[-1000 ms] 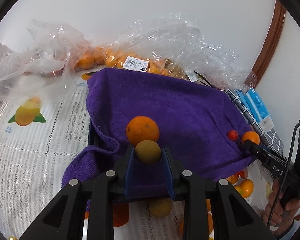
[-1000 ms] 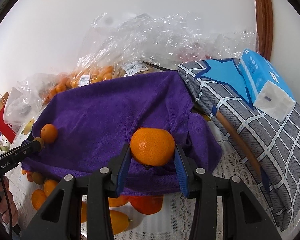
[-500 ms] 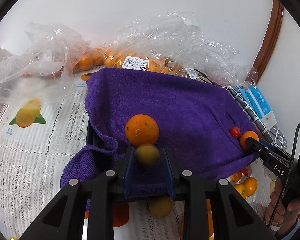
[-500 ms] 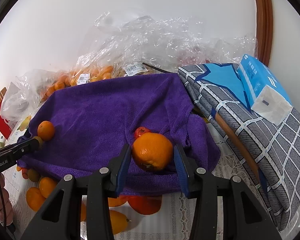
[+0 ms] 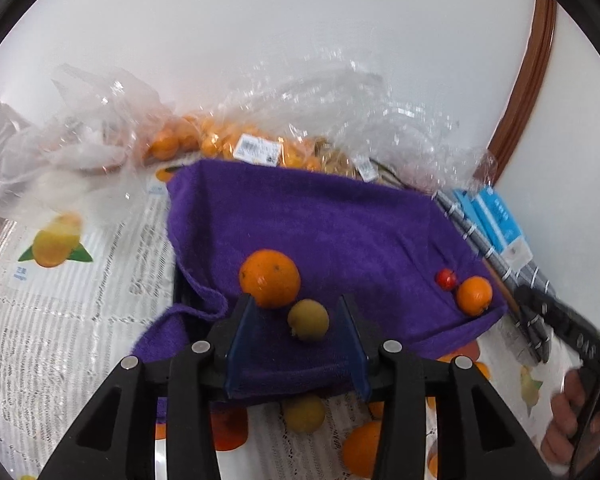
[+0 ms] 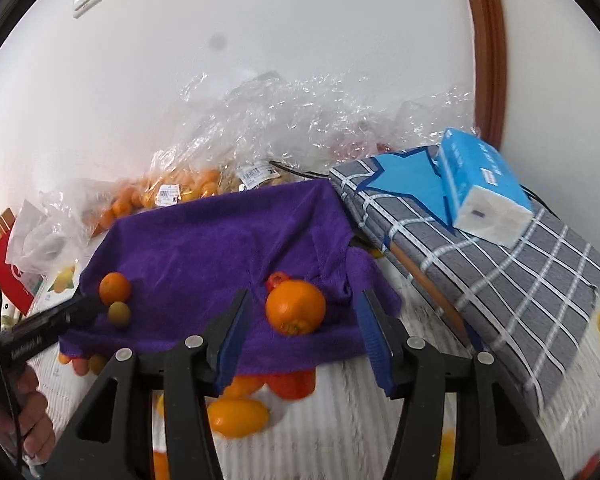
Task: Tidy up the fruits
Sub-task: 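Release the orange onto the towel with the right gripper while the left releases the green fruit, then grasp an oval yellow fruit with the right gripper while the left grasps another olive-green fruit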
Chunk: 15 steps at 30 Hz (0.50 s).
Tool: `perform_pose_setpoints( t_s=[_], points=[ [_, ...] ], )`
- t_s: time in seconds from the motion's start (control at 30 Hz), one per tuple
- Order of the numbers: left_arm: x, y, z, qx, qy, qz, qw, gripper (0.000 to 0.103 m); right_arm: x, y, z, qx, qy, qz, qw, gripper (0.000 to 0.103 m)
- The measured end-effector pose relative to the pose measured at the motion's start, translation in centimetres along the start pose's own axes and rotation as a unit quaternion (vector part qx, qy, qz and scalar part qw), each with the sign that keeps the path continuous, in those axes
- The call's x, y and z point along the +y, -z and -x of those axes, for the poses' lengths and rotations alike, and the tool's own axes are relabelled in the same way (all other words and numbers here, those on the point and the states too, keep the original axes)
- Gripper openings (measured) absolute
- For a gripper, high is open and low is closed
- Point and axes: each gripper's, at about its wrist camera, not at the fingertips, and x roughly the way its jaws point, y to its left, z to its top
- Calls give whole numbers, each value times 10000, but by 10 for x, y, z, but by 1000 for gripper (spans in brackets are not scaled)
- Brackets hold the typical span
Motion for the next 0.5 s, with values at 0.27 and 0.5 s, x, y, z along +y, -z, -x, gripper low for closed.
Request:
perform_pose_setpoints(
  t_s=[0.27,0.5],
  points=[
    [6,-5,32,-265,-122,143,9995,44,41,41,16,362,-196,563,9976,53],
    [22,21,67,-155,-154,161,9996,46,46,59,1,592,-341,603,9958,50]
  ],
)
